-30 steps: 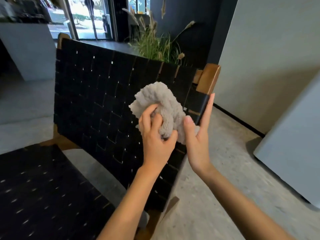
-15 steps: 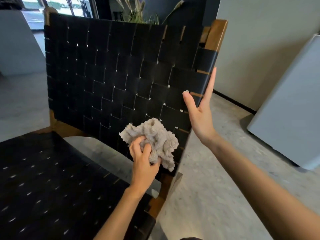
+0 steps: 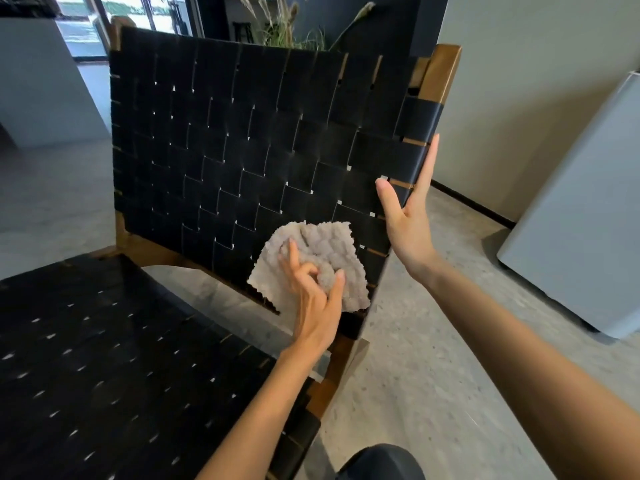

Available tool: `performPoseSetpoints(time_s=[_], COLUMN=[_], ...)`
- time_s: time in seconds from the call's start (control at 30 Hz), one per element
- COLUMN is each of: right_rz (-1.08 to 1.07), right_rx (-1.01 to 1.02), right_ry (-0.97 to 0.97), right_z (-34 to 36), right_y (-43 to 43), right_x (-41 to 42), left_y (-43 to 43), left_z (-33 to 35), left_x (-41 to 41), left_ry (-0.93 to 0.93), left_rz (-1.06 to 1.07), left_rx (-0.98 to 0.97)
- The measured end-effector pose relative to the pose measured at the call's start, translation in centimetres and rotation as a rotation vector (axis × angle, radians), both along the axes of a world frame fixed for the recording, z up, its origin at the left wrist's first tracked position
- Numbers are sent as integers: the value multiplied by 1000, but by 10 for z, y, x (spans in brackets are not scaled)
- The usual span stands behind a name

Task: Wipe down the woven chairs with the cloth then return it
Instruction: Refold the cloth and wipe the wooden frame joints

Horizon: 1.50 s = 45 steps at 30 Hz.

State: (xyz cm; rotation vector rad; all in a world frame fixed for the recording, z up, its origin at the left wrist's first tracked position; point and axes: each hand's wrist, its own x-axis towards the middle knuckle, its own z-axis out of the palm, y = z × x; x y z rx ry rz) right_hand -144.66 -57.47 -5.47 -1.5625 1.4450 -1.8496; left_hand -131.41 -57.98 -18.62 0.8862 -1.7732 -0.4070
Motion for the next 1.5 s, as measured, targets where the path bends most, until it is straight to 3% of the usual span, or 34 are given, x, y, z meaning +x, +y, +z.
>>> performPoseSetpoints(time_s=[0.1,0.17,0.43,0.63,0.8,0.9,1.1,1.3,1.5], right_rz=[-12,-6,-7,-11,-17,-23,38,149,3], right_rx=[0,0,-3,5,10,26,113,254,304], right_ry=[-7,-29,-40,-53,-57,-44,-2,137,354], right_z=[1,1,2,3,3,3,10,21,56], right_y=[1,2,2,3,2,4,10,28,53], right_x=[1,2,4,6,7,6,2,-22,-55], left_y=[-11,-23,-69,-63,-27,4,16,-40,-65], left_z=[-5,-12,-12,-11,-25,-31,-6,110,218], left_x=[-1,7,33,34,27,9,-13,-40,-78], left_ry=[-58,-39,302,451,303,179,241,246,92], left_rz=[-23,20,316,344,241,140,-128,-280,-293], left_rx=[-122,-105,303,477,550,417,102,-46,-130])
